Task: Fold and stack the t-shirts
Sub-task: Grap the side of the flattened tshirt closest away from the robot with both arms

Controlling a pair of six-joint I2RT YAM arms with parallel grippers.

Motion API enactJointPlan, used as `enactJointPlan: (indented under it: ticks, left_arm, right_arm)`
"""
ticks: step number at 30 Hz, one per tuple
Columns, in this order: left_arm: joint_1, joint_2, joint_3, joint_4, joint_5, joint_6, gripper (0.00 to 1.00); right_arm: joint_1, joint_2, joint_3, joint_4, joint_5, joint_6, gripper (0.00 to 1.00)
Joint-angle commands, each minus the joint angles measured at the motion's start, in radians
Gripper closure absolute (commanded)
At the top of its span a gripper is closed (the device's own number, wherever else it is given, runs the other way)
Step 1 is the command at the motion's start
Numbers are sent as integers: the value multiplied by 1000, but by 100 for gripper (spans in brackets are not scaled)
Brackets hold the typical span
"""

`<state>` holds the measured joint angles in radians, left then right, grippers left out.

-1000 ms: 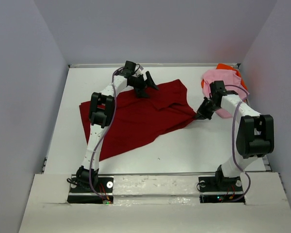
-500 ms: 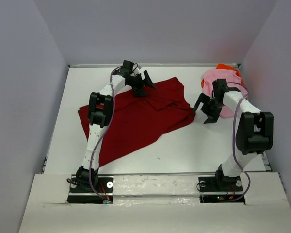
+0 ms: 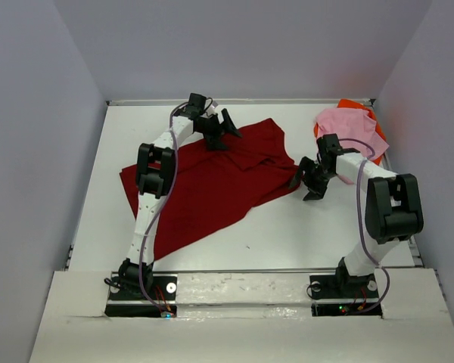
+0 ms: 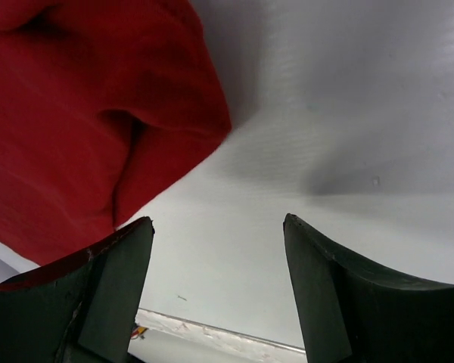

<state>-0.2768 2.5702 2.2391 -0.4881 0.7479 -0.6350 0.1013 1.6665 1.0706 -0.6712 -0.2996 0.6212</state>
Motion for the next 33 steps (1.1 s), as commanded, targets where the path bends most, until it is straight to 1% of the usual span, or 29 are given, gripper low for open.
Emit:
enactJointPlan:
  ticks: [1, 5, 7, 10, 16, 17, 19, 20, 23, 27, 28, 31, 33]
  left_arm:
    - [22, 10, 5, -46, -39, 32, 1]
    - [22, -4, -1, -46, -38, 32, 1]
    - [24, -5, -4, -44, -38, 32, 1]
    - [24, -8, -6, -43, -35, 34, 1]
    - [25, -8, -7, -41, -32, 32, 1]
    - [25, -8, -7, -41, -32, 32, 1]
    - [25, -8, -9, -41, -33, 32, 1]
    - [25, -7, -9, -41, -32, 32, 1]
    - [27, -5, -6, -40, -30, 29, 1]
    - [27, -4, -6, -40, -28, 31, 1]
    - [27, -5, -4, -38, -30, 29, 1]
    - [30, -4, 1, -37, -28, 29, 1]
    - [31, 1, 4, -37, -22, 29, 1]
  right_arm:
    - [9, 58, 14, 139, 11, 0, 25]
    - [9, 116, 63, 153, 43, -29, 25]
    - [9, 133, 86, 160, 48, -35, 27]
    - [9, 144, 83, 200, 50, -34, 31]
    - [9, 183, 94, 255, 39, -31, 33]
    - [9, 187, 97, 257, 40, -29, 44]
    - [9, 191, 97, 260, 37, -23, 63]
    - [9, 193, 95, 263, 30, -20, 76]
    - [9, 191, 89, 263, 24, -11, 100]
    - [9, 173, 74, 242, 19, -15, 100]
    - [9, 173, 92, 211, 20, -24, 100]
    - [9, 158, 127, 47, 14, -52, 100]
    - [9, 130, 127, 3, -22, -70, 100]
